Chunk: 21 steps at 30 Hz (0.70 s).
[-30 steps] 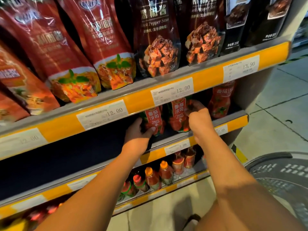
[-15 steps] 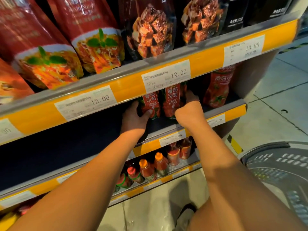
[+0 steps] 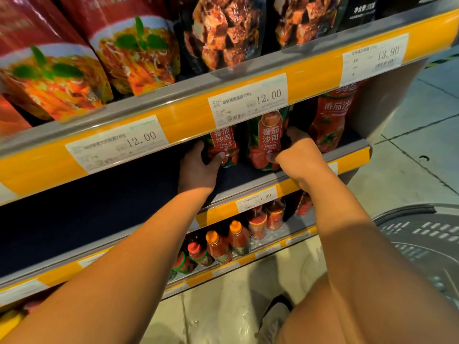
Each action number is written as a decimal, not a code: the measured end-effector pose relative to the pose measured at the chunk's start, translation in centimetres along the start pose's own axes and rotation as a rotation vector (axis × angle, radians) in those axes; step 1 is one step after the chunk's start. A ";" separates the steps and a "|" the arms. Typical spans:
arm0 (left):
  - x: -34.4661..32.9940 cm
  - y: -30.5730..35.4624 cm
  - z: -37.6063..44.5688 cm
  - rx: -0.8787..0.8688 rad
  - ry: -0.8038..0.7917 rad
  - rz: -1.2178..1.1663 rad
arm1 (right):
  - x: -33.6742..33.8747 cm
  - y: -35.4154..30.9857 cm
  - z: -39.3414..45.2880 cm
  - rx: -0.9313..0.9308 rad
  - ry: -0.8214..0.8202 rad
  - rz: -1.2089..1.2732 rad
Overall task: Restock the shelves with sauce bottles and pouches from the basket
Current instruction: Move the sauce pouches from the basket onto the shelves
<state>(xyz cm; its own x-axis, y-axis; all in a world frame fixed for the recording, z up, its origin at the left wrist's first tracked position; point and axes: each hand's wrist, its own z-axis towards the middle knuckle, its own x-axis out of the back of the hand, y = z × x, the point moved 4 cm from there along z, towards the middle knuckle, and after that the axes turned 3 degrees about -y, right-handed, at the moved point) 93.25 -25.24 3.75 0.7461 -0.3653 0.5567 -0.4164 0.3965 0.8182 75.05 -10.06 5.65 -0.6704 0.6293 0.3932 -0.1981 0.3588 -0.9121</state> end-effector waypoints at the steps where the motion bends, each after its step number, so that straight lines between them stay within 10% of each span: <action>1: 0.0 -0.1 0.0 0.005 0.000 0.002 | 0.2 0.1 0.1 -0.003 0.008 -0.010; 21: -0.5 -0.7 0.8 -0.020 -0.099 -0.049 | -3.3 -3.0 -0.3 0.141 0.109 -0.016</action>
<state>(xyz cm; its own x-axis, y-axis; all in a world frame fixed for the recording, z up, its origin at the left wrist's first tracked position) 92.72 -25.96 3.03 0.7096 -0.4661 0.5284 -0.3696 0.3922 0.8424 78.04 -12.97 7.10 -0.5862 0.6983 0.4107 -0.3114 0.2737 -0.9100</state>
